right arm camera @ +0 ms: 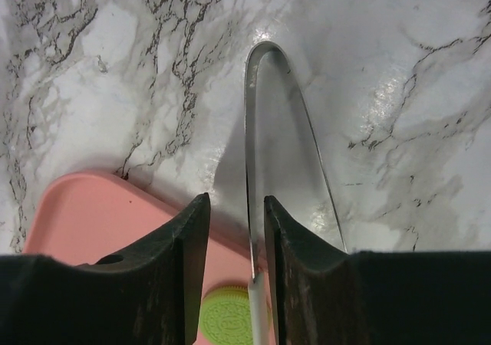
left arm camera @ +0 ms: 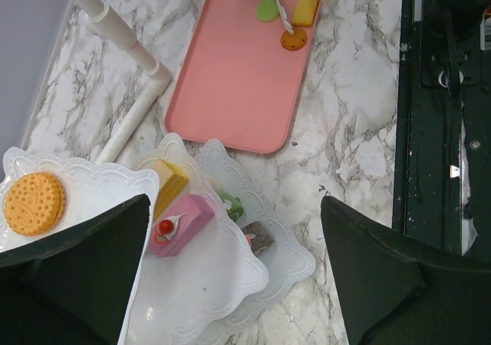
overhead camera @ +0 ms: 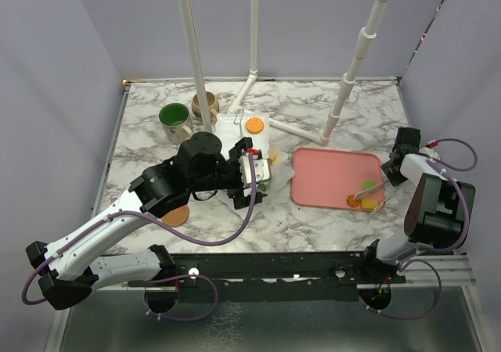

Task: Serve the afternoon tea
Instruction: Pick up the clamp from the tray.

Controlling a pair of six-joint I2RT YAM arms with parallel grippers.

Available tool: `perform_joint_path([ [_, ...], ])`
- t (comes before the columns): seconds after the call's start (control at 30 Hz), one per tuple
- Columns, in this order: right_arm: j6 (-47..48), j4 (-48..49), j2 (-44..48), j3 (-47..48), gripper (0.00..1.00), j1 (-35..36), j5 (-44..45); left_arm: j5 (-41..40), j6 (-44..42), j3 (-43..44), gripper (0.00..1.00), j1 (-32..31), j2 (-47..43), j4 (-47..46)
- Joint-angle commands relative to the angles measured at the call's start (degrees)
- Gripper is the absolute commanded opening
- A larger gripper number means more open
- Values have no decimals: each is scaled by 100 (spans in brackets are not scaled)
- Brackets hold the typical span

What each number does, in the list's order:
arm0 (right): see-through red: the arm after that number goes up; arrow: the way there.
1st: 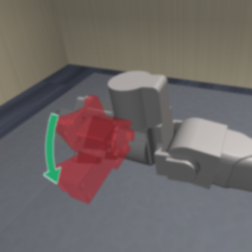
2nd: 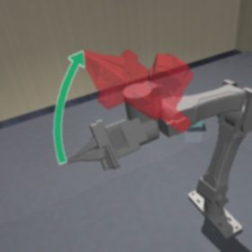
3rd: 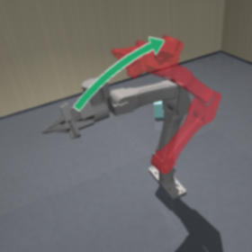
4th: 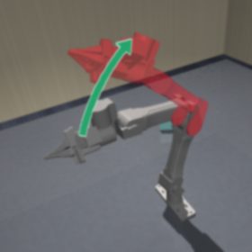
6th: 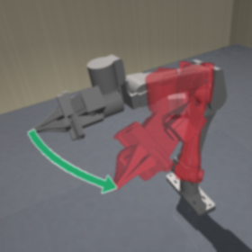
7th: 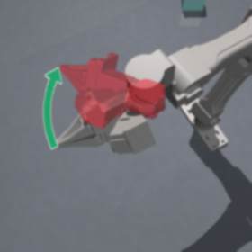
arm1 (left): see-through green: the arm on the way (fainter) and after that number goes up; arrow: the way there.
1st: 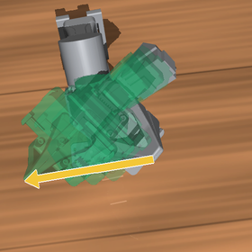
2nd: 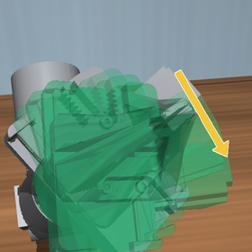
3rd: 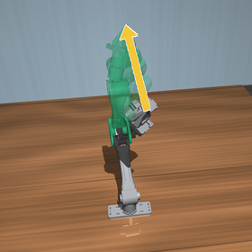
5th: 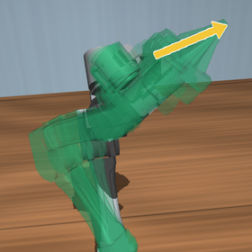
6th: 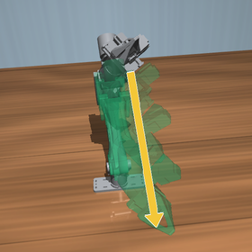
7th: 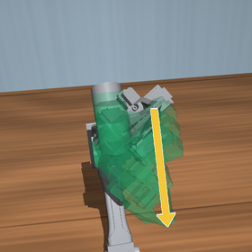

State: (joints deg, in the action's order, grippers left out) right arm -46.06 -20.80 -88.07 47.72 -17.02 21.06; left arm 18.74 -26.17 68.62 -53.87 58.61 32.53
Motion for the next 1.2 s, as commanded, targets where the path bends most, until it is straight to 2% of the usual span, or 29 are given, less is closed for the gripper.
perform_joint_path([
  [0.0, 53, 78, -144, 117, 36, -50, -134, -46, -92, -106, 94, -19, -87, -19],
  [0.1, 41, 99, -217, 123, 28, -48, -91, -53, -125, -191, 94, -19, -144, -27],
  [0.3, 9, 150, 46, 68, 2, -55, 74, 5, -13, -326, 93, -19, -241, -58],
  [0.33, -10, 153, 163, 58, 1, -53, 89, 33, 22, -338, 94, -21, -239, -77],
  [0.47, -41, 235, 860, -21, 1, -44, 28, 189, 233, -328, 94, -19, -182, -201],
  [0.63, 142, 427, 1898, -10, 1, 99, -467, 319, 609, -274, 97, -23, -43, -530],
  [0.73, 246, 582, 2542, 31, 1, 511, -588, 433, 1095, -232, 99, -19, 89, -901],
  [0.9, 405, 1046, 3522, -16, 1, 1618, -531, 888, 1982, -62, 99, -26, 503, -1621],
  [1.03, 511, 1784, 4125, -197, 1, 2059, -1294, 1217, 2385, -11, 99, -24, 929, -2293],
  [1.17, 667, 2368, 4587, -357, 1, 2220, -2051, 1219, 2498, 194, 99, -36, 1512, -2566],
])
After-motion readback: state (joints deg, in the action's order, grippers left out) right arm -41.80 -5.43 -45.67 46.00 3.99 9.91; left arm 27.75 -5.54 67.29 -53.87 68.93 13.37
